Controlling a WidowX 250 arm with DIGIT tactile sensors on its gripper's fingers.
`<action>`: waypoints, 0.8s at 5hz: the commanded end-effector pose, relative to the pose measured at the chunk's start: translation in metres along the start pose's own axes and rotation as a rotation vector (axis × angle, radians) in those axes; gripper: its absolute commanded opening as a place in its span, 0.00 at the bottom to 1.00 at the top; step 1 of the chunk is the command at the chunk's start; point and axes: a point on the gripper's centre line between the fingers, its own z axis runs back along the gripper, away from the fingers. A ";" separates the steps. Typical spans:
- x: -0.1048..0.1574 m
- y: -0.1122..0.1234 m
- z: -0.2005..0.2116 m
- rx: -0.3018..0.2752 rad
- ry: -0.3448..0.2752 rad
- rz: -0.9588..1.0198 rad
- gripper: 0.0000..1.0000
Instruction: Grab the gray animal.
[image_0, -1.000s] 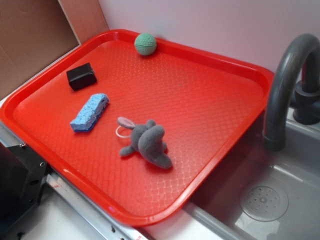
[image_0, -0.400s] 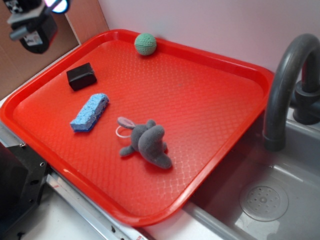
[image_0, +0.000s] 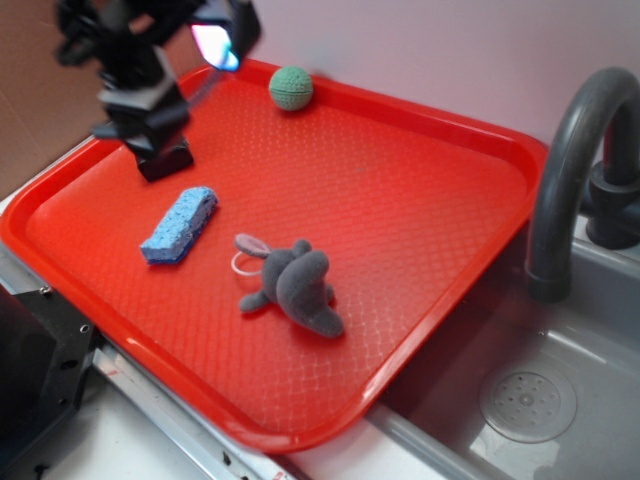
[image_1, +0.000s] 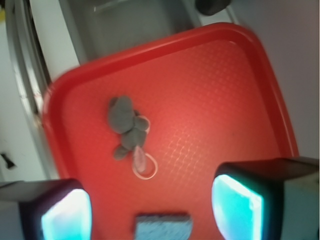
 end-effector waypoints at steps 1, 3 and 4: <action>0.026 -0.012 -0.034 -0.019 0.029 -0.205 1.00; 0.038 -0.028 -0.070 -0.077 0.126 -0.220 1.00; 0.043 -0.035 -0.095 -0.094 0.183 -0.231 1.00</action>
